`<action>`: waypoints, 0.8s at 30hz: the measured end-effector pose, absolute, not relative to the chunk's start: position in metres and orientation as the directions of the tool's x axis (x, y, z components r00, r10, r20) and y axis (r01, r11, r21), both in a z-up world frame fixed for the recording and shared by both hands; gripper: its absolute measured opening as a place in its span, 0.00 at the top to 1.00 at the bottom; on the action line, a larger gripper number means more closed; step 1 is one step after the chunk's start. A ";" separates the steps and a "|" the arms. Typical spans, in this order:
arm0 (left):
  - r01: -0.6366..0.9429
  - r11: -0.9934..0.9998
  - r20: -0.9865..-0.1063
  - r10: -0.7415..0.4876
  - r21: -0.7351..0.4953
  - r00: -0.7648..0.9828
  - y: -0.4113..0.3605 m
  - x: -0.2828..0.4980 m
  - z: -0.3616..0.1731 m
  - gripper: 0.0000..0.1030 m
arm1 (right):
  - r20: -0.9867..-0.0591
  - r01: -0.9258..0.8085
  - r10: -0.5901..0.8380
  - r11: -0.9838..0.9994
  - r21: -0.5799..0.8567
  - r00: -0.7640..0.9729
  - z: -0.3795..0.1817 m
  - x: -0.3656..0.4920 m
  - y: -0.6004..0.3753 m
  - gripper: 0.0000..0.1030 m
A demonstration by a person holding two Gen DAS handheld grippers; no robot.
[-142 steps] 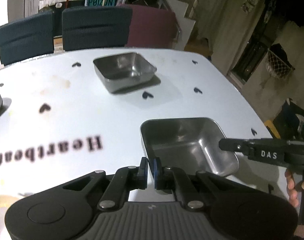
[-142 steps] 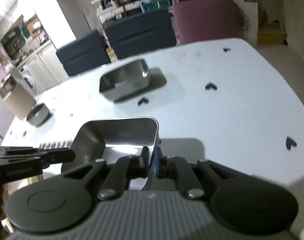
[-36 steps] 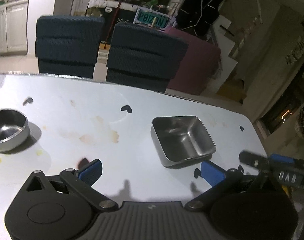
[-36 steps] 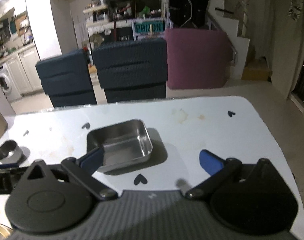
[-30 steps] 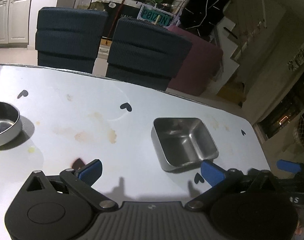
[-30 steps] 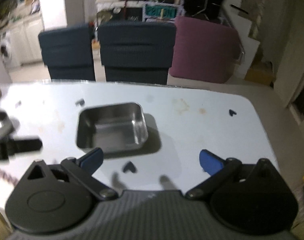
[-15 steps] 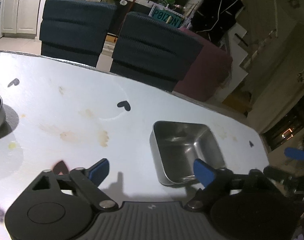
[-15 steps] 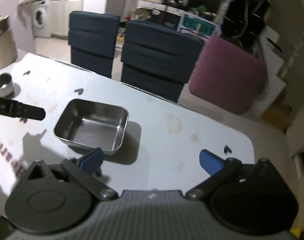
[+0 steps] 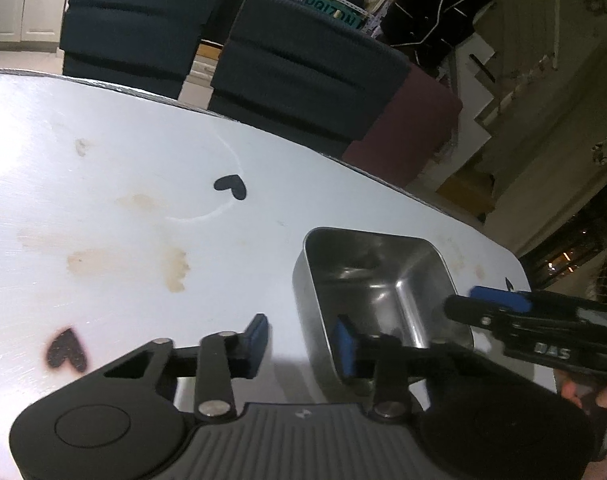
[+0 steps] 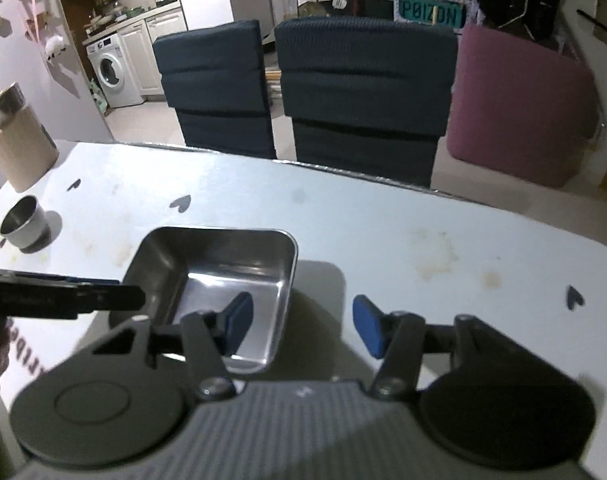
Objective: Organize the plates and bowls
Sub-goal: 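Move both grippers to the rim of the second steel tray, then close both grippers on the second steel tray rim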
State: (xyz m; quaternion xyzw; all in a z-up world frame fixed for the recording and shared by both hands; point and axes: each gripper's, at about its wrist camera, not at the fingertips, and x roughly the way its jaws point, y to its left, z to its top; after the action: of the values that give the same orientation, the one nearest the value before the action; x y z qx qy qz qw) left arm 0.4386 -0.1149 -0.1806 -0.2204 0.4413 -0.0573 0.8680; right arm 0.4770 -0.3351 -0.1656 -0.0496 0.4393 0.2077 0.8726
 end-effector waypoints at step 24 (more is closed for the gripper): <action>0.041 0.889 -0.675 -0.376 -0.457 0.635 -0.144 0.393 -0.121 0.89 | -0.742 -0.416 0.297 0.909 0.027 0.601 -0.116 0.409 -0.339 0.92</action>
State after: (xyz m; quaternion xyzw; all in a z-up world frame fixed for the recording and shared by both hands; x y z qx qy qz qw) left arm 0.3926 -0.1437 -0.1207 -0.2041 0.4103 -0.1183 0.8809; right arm 0.4087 -0.3387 -0.1165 -0.0743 0.3994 0.2001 0.8916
